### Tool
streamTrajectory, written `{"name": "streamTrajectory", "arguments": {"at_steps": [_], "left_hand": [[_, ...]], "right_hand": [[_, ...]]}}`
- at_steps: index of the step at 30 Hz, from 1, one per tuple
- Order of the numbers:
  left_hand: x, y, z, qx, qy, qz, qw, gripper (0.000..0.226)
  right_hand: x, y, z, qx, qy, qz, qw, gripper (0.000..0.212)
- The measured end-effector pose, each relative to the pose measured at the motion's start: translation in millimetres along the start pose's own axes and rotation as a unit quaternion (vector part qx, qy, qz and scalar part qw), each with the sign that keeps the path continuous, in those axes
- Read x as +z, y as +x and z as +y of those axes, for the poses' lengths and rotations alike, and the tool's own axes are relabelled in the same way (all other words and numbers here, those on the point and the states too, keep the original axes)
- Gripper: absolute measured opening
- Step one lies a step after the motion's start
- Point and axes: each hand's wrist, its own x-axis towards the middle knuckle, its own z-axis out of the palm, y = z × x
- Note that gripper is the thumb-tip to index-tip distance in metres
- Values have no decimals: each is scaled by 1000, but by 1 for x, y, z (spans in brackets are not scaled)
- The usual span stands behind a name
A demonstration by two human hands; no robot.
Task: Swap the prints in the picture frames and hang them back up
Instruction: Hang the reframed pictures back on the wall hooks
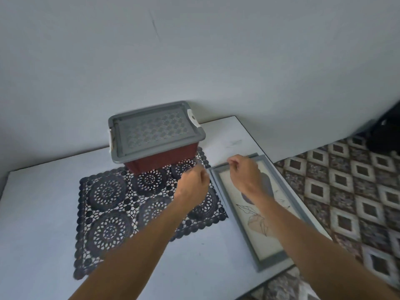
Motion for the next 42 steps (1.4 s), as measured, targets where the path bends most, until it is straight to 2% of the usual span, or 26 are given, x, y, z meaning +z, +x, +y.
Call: {"name": "streamTrajectory", "arguments": {"at_steps": [7,10,13,16,20,23,26,29,32,38,42], "left_hand": [[49,-36,27,-82,-10,-55,995,17],[67,-47,41,-119,5,-74,990,24],[84,-54,57,-163,18,-64,984,38],[104,-61,67,-225,16,-45,973,46],[123,-71,73,-283,12,-22,959,36],[131,-74,80,-308,-14,11,951,31],[136,-75,83,-340,-48,37,939,36],[139,-78,86,-369,-93,70,922,38],[135,-78,96,-386,-164,136,897,37],[119,-67,113,-332,-269,228,875,31],[97,-51,129,-272,-287,277,876,27]], "right_hand": [[-40,-40,70,37,-40,3,999,17],[-56,-46,96,36,-86,18,996,14],[-67,-47,119,59,-171,-9,983,30],[-74,-46,142,97,-194,-65,974,40],[-71,-48,170,88,-157,-111,977,30],[-71,-50,176,77,-148,-102,981,27],[-70,-50,179,76,-136,-95,983,26],[-68,-49,184,77,-81,-85,990,23],[-73,-47,183,69,-21,-73,995,19],[-95,-36,172,25,84,-55,995,17],[-122,-29,150,7,147,-61,987,38]]}}
